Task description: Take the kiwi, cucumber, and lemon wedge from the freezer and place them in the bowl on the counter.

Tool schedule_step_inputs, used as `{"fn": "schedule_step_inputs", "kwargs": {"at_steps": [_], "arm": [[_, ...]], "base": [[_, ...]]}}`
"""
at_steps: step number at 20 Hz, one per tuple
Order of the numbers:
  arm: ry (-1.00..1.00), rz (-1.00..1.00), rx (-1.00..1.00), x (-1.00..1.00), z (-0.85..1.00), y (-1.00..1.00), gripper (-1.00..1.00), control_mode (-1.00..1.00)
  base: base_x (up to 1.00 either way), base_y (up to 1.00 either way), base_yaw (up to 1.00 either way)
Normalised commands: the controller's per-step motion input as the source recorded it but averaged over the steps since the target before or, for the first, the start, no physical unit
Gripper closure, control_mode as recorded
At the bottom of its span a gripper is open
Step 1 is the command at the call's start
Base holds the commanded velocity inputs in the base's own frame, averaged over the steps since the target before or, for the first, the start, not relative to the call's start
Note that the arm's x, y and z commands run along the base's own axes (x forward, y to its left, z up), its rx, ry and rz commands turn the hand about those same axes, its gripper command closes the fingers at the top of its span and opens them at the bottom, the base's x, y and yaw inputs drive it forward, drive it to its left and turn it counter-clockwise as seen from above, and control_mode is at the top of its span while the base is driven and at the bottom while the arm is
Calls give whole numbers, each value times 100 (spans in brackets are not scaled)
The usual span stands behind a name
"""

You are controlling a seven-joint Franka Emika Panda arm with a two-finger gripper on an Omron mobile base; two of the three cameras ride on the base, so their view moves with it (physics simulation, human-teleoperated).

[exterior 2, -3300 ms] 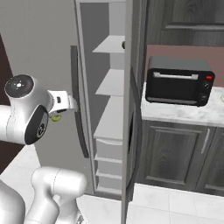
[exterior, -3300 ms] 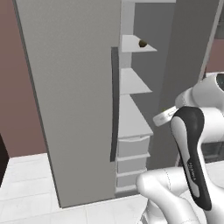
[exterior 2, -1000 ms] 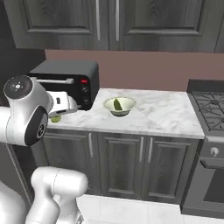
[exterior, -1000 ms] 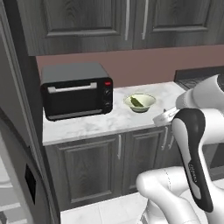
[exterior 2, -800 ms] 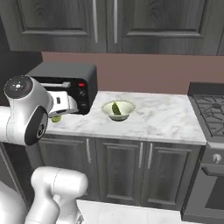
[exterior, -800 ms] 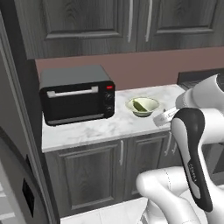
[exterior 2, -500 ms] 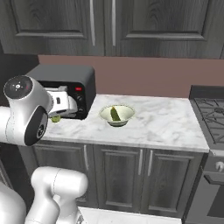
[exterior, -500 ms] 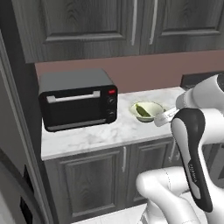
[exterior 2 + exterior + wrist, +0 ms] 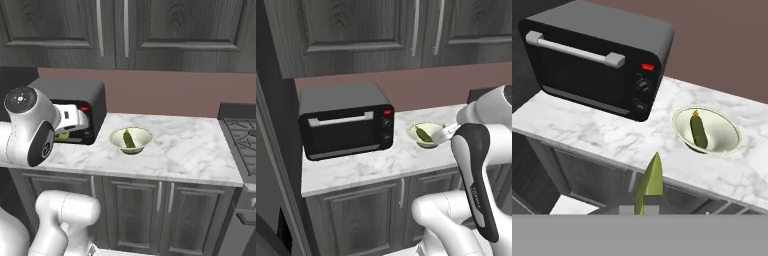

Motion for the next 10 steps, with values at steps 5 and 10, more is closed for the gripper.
{"fn": "schedule_step_inputs", "kwargs": {"at_steps": [5, 10], "arm": [[0, 0, 0, 0, 0, 0, 100, 100], [0, 0, 0, 0, 0, 0, 100, 100]], "base": [[28, -35, 0], [25, -39, 0]]}}
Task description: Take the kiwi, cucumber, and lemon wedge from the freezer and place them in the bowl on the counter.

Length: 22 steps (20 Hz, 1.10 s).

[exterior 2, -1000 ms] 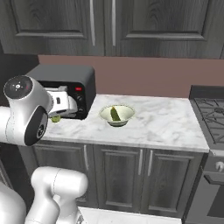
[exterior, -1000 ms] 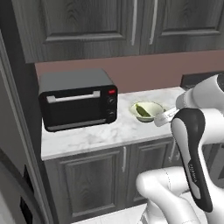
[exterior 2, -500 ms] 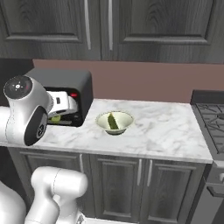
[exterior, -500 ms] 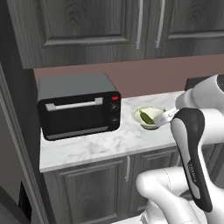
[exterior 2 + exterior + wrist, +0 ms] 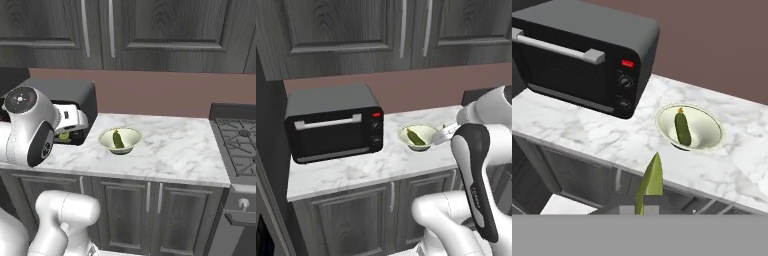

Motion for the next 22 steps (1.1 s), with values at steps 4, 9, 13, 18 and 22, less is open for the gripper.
{"fn": "schedule_step_inputs", "kwargs": {"at_steps": [4, 9, 13, 18, 22], "arm": [[13, 0, 0, 28, 0, -29, 100, -100], [16, 0, 0, 47, -10, -34, 100, -100], [16, 0, 0, 60, -19, -22, 100, -100], [10, 0, 0, 67, -32, -4, 100, -100], [4, 0, 0, 64, -42, 0, 100, -100]], "base": [[8, -10, 0], [0, 0, 0], [0, 0, 0], [0, 0, 0], [0, 0, 0]]}}
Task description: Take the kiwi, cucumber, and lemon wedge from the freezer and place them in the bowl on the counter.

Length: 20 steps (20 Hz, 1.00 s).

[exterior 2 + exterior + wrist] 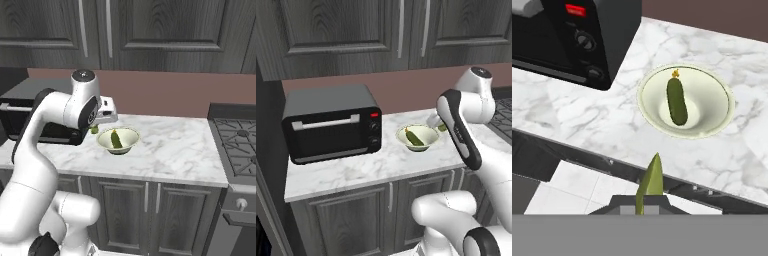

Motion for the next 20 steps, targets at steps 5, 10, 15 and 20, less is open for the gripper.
{"fn": "schedule_step_inputs", "kwargs": {"at_steps": [5, 10, 15, 20], "arm": [[0, 0, -2, 66, -66, -2, 100, -100], [0, 0, -3, 58, -66, 0, 100, -100], [3, 0, 0, 54, -29, -2, 100, -100], [5, 0, 0, 56, -23, -9, 100, -100]], "base": [[0, 0, 0], [0, 0, 0], [0, 0, 0], [0, 0, 0]]}}
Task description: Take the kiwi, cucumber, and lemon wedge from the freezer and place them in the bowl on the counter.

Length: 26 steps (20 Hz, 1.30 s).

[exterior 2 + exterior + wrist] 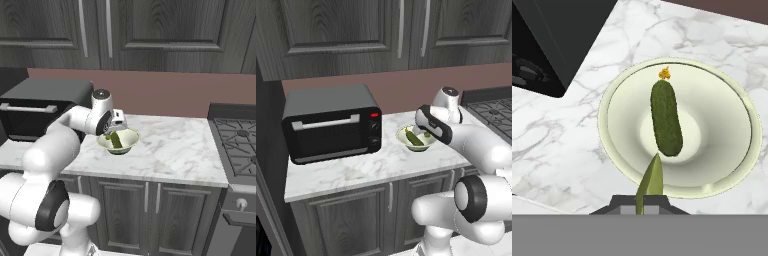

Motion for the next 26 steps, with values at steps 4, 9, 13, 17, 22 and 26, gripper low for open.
{"fn": "schedule_step_inputs", "kwargs": {"at_steps": [4, 9, 13, 17, 22, 26], "arm": [[4, 0, 0, 45, -31, -14, 100, -100], [4, 0, 0, 39, -28, -13, 100, -100], [3, 0, 0, 28, -20, -14, 100, -100], [1, 0, 0, 35, -19, -9, 100, -100], [0, 0, 0, 36, -17, -4, 100, -100], [0, 0, 0, 23, -14, -2, 100, -100]], "base": [[0, 0, 0], [0, 0, 0], [0, 0, 0], [0, 0, 0], [0, 0, 0], [0, 0, 0]]}}
